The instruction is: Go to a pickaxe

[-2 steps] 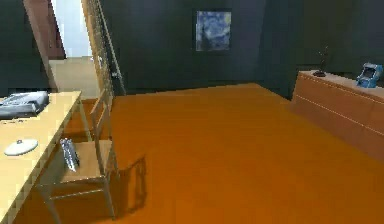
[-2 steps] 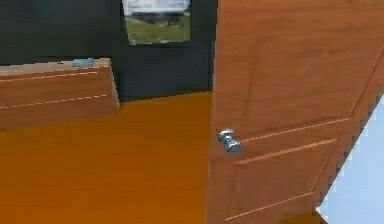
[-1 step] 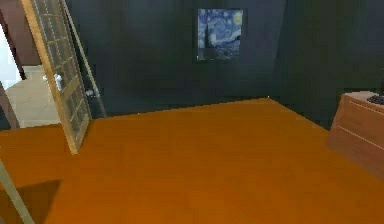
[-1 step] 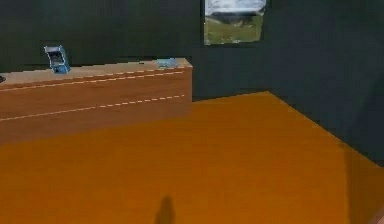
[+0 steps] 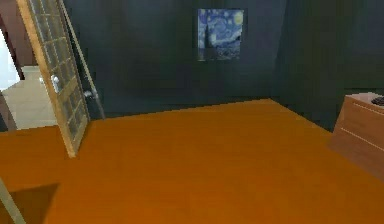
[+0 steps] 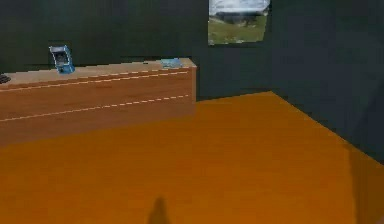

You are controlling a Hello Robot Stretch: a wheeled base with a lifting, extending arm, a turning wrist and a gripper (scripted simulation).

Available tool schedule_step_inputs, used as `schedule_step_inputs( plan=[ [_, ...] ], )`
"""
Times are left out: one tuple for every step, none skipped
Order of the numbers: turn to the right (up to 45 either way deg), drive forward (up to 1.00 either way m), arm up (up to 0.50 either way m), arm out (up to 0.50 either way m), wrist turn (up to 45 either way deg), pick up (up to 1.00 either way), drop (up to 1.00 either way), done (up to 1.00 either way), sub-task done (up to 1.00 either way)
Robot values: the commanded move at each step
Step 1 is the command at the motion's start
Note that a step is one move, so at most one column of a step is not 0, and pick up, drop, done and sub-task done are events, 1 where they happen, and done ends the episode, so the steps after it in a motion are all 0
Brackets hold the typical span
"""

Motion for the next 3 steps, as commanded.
schedule_step_inputs(
  plan=[
    [-15.0, 0.00, 0.00, 0.00, 0.0, 0.00, 0.00, 0.00, 0.00],
    [0.0, 0.80, 0.00, 0.00, 0.0, 0.00, 0.00, 0.00, 0.00],
    [-39.0, 0.00, 0.00, 0.00, 0.0, 0.00, 0.00, 0.00, 0.00]
  ],
)
